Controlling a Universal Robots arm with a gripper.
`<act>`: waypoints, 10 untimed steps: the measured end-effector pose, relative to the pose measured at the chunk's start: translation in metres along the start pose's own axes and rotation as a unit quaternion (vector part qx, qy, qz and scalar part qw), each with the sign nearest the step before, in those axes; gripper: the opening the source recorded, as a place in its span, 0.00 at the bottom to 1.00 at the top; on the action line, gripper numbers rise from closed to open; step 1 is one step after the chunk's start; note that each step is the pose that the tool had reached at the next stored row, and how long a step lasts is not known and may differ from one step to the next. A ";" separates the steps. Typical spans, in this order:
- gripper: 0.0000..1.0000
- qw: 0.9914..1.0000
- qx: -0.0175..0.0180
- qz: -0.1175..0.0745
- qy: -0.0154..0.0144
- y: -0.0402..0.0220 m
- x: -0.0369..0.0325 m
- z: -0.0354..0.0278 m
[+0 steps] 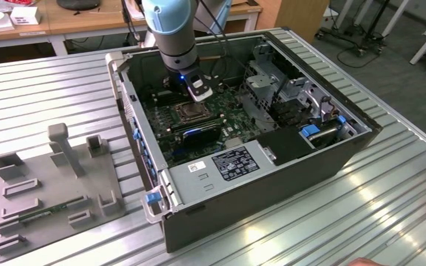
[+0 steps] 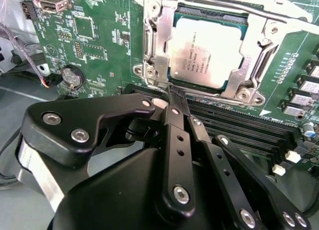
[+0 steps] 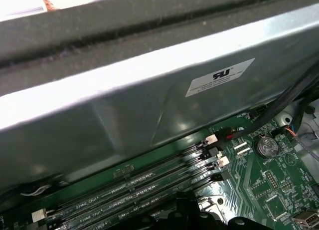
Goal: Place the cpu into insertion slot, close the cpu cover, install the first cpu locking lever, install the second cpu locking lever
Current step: 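Install the first cpu locking lever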
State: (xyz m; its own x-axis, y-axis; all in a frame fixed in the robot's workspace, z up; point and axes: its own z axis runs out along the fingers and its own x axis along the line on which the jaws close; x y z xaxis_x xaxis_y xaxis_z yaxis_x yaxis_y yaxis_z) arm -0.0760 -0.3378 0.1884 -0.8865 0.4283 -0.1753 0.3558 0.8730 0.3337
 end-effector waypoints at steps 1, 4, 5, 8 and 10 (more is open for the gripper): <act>0.10 1.000 0.000 0.000 0.000 0.0001 0.0000 0.0001; 0.10 1.000 0.000 0.000 0.000 0.0001 0.0000 0.0001; 0.10 1.000 -0.001 0.000 0.000 0.0002 0.0000 0.0001; 0.10 1.000 -0.001 0.000 0.000 0.0004 0.0002 0.0001; 0.10 1.000 -0.001 0.000 0.000 0.0006 0.0003 0.0002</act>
State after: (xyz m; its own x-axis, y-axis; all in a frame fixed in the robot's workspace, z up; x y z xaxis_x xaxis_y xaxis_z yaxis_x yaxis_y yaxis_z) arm -0.0759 -0.3371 0.1884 -0.8865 0.4288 -0.1741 0.3558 0.8721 0.3360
